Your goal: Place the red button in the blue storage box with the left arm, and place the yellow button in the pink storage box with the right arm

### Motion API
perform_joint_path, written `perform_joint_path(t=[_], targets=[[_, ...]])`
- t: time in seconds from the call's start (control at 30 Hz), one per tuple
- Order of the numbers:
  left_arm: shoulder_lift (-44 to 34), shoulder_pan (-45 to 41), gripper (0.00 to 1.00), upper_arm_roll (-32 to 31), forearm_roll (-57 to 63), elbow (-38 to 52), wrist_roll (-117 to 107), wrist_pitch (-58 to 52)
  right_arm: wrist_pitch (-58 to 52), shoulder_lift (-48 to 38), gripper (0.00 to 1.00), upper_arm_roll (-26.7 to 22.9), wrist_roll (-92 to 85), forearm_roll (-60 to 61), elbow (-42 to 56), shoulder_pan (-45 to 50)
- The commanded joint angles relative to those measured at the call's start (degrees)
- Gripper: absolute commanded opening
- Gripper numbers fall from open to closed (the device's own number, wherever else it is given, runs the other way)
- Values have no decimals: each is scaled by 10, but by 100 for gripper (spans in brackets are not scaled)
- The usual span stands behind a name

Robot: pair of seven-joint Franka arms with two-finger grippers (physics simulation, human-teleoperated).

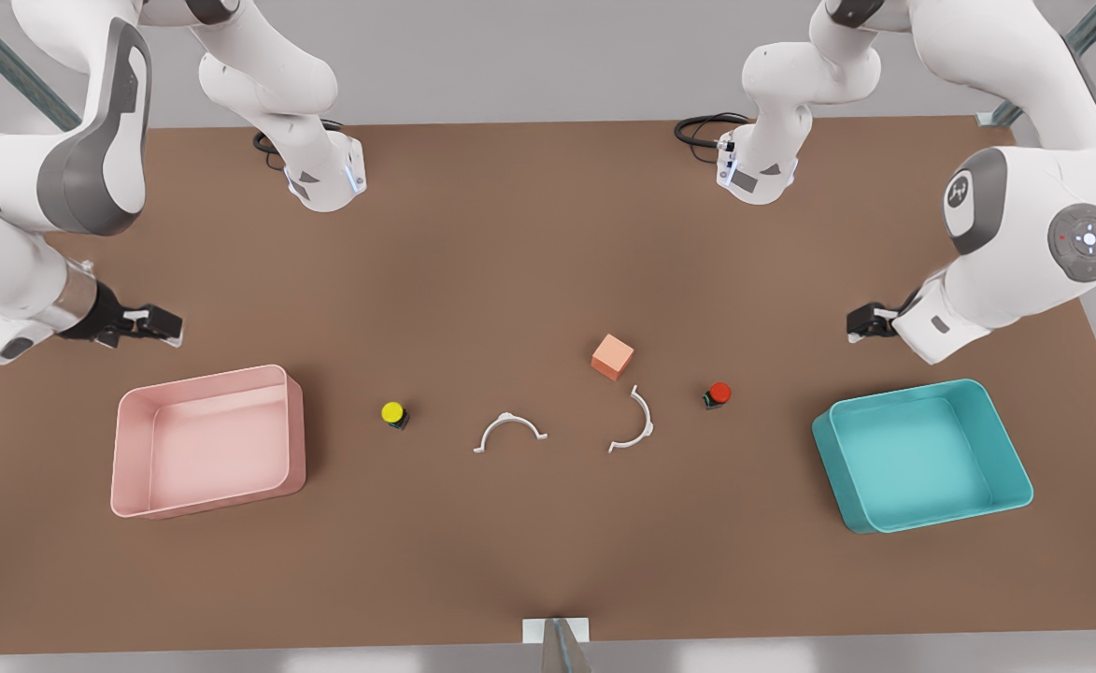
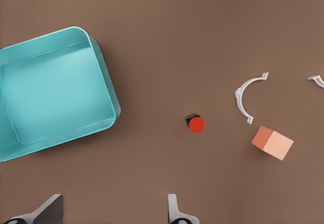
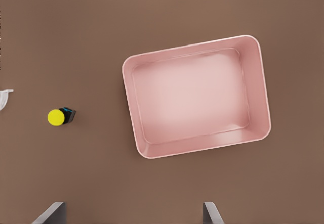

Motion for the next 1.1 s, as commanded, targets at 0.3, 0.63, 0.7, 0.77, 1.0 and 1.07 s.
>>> perform_joint_path(t=[0.3,0.63,0.7,0.77,1.0,1.07], targets=[[65,-131,100,-1,-43,-280,-63,471,307,208,100,11,86,-3,3,209],[153,-140,100,3,-39,-326,-59,547,361,225,100,20,79,-3,-93,232],[150,-139,100,10,-24,-335,-59,547,364,225,100,20,79,-3,-107,233],[152,-139,100,11,-24,-344,-59,549,364,223,100,21,79,-3,-119,232],[181,-152,72,10,-25,-368,-65,582,396,222,100,20,79,-3,-160,230],[181,-152,61,9,-25,-368,-66,582,414,223,100,20,72,-3,-169,219]])
